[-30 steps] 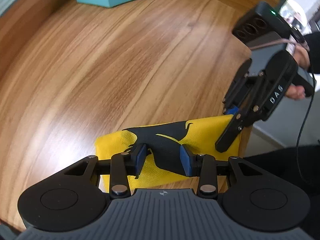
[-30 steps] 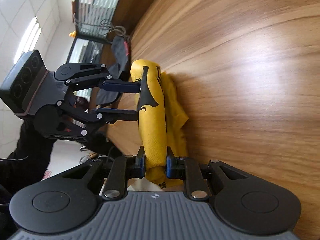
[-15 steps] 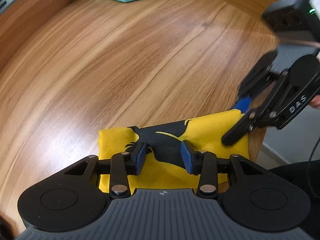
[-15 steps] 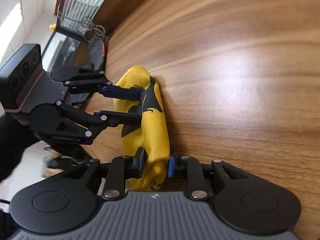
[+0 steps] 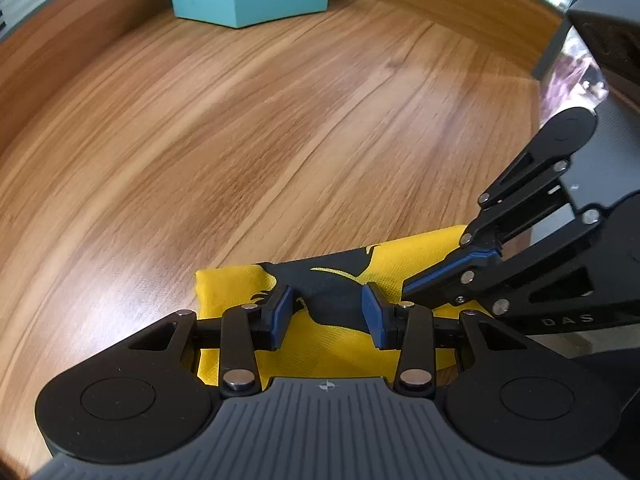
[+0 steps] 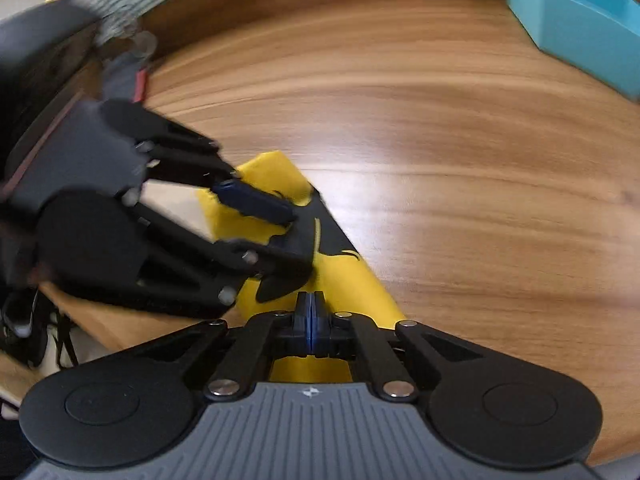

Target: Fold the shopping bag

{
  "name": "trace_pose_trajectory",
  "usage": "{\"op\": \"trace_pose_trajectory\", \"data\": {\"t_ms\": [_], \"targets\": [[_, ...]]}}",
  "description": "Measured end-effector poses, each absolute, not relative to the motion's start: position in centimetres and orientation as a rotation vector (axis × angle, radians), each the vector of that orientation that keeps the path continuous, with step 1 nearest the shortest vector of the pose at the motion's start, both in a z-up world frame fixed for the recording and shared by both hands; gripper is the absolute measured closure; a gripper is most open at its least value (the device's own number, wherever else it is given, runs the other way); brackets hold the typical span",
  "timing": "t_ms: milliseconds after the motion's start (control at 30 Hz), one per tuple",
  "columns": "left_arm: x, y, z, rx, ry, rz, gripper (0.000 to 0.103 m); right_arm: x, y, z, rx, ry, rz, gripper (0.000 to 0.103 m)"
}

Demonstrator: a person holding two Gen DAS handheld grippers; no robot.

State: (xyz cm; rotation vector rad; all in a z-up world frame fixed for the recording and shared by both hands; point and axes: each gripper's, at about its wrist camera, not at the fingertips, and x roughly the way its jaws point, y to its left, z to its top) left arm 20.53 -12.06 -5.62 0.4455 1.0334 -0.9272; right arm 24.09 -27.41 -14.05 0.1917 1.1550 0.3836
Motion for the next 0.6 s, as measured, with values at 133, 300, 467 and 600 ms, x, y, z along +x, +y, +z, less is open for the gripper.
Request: {"op": "trace_pose_trajectory", "data": {"t_ms": [133,300,467,600], "targets": [[22.4,-9.7,-4.8,0.365,1.044,-0.929,0.087,25.2,-26.0,-13.9,0.141,1.191,0.354,0.103],[21.7,-9.8,-6.8,0.475,0.991,-0.983,0.09,25.7,-24.9,-14.1,0.138,1.213,0.29,0.103],[20.8,-9.3,-7.7,0.482,0.91,-0.995,0.09,24.4,-26.0,-14.3,0.159,1.209,0.232,0.103],[20.5,-9.5,-7.9,0.522,0.885,-1.005,0.09,22.5,-23.0,-13.5,-0.033,1.104,0.182,0.103]]}}
